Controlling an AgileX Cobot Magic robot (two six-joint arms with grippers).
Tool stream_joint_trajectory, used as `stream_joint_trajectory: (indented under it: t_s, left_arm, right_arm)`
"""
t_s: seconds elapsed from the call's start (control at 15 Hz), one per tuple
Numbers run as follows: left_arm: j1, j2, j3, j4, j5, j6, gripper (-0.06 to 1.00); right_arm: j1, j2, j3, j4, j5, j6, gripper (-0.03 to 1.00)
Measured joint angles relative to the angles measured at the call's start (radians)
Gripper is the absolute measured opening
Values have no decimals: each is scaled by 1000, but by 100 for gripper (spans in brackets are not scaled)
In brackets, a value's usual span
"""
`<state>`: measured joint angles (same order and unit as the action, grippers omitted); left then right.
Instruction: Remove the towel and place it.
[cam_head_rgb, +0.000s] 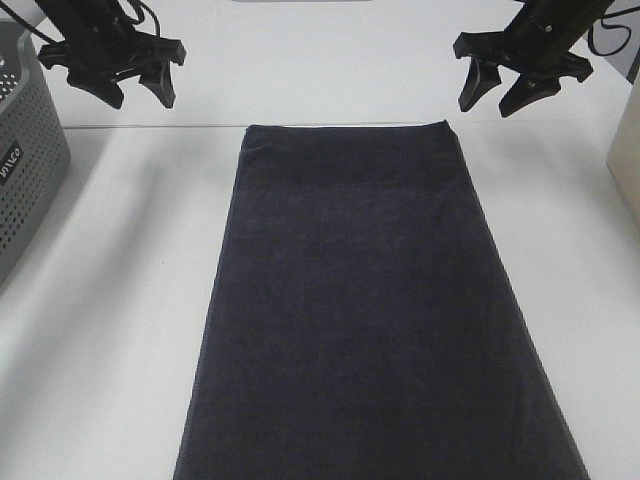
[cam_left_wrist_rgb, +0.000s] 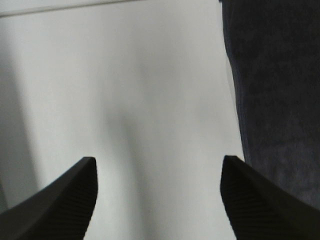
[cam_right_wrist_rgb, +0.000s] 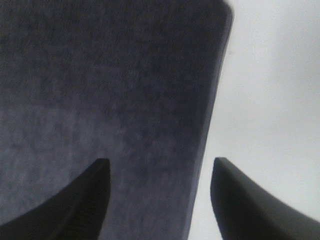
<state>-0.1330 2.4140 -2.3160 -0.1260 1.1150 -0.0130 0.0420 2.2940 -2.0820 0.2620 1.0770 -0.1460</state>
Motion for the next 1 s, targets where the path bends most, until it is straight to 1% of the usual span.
stream_joint_trajectory:
  t_s: [0.07, 0.13, 0.2, 0.33, 0.47, 0.53, 0.67, 0.8, 0.87, 1.0]
  left_arm:
    - [0, -9, -24, 14, 61, -1, 66]
    - [0, -18, -43, 33, 85, -1, 66]
    - [0, -30, -50, 46, 90, -1, 66]
    - [0, -68, -40, 47, 93, -1, 66]
    - [0, -131, 16, 50, 93, -1, 66]
    - [2, -173, 73, 56, 93, -1, 66]
    - [12, -280, 259, 57, 92, -9, 66]
    - [20, -412, 501, 69, 96, -17, 66]
    - [21, -494, 621, 75, 99, -19, 66]
    - [21, -654, 812, 81, 104, -25, 66]
  right_arm:
    - [0, -20, 0, 0, 77, 11, 58]
    - [0, -37, 0, -2, 118, 36, 58]
    - [0, -50, 0, -7, 130, 75, 57]
    - [0, -76, 3, -8, 136, 146, 57]
    - [0, -124, 19, -2, 135, 154, 57]
    - [0, -161, 60, -2, 135, 146, 57]
    - [0, -271, 206, -9, 134, 132, 57]
    - [0, -408, 399, -65, 136, 104, 57]
    - [0, -485, 493, -110, 137, 87, 57]
    - [0, -627, 639, -193, 137, 78, 57]
